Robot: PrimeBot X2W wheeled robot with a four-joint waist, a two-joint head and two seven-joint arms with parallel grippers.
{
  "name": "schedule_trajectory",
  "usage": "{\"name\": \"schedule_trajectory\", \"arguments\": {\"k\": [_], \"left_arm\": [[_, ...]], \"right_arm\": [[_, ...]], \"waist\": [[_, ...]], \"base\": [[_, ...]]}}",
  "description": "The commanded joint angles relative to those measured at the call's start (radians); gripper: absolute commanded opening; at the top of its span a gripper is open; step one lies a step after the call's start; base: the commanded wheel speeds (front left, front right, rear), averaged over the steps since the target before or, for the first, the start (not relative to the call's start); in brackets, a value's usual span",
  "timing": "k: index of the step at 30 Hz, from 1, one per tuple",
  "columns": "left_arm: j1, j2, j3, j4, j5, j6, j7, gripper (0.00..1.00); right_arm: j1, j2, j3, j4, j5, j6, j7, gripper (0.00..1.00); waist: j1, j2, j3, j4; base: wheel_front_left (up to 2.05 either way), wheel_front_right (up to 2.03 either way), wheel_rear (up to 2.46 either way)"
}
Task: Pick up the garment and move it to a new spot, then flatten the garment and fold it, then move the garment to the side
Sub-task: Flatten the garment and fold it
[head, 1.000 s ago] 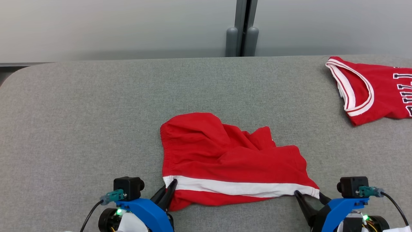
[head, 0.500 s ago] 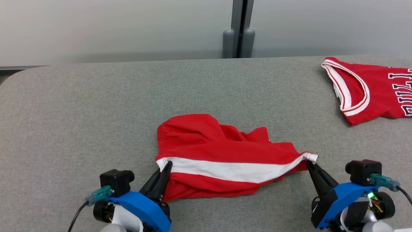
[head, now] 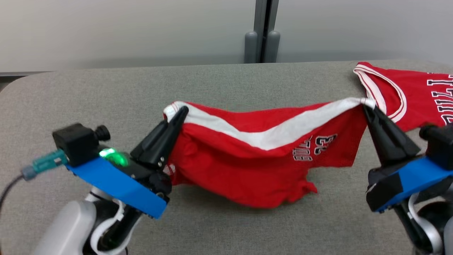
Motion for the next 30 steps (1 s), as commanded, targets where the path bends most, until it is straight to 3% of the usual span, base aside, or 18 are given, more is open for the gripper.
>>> {"name": "schedule_trajectory", "arguments": {"k": [1,5,11,16,21,26,30], "left_arm": [[-0.045,0.012,0.015,-0.02,-0.021,-0.006,0.021,0.0],[-0.178,0.034,0.06,-0.03,-0.112,0.011,0.125,0.0],[-0.428,-0.003,0.15,0.145,-0.178,0.046,0.146,0.0],[-0.641,-0.022,0.208,0.323,-0.141,0.062,0.078,0.0],[-0.826,-0.035,0.245,0.457,-0.079,0.056,-0.038,0.0],[-0.89,-0.064,0.273,0.527,-0.086,0.009,-0.176,0.0],[-0.797,-0.035,0.174,0.557,-0.002,-0.009,-0.259,0.0]], "right_arm": [[-0.044,-0.027,0.004,-0.012,0.001,0.0,0.012,0.0],[-0.235,-0.112,0.052,0.037,0.063,0.0,0.07,0.0],[-0.612,-0.188,0.166,0.33,0.159,0.0,0.069,0.0],[-0.928,-0.165,0.243,0.583,0.176,0.0,-0.061,0.0],[-1.173,-0.114,0.239,0.77,0.112,0.0,-0.286,0.0],[-1.259,-0.104,0.283,0.884,0.052,0.0,-0.432,0.0],[-1.165,-0.141,0.377,0.928,0.066,0.0,-0.447,0.0]], "waist": [[0.0001,-0.0001,0.016,-0.006],[0.0001,-0.0001,0.07,-0.019],[0.0001,-0.0001,0.185,-0.034],[0.0001,-0.0001,0.283,-0.055],[0.0001,-0.0001,0.345,-0.074],[0.0001,-0.0001,0.352,-0.08],[0.0001,-0.0001,0.34,-0.076]], "base": [[0.0,0.0,0.0],[0.0,0.0,0.0],[0.0,0.0,0.0],[0.0,0.0,0.0],[0.0,0.0,0.0],[0.0,0.0,0.0],[0.0,0.0,0.0]]}}
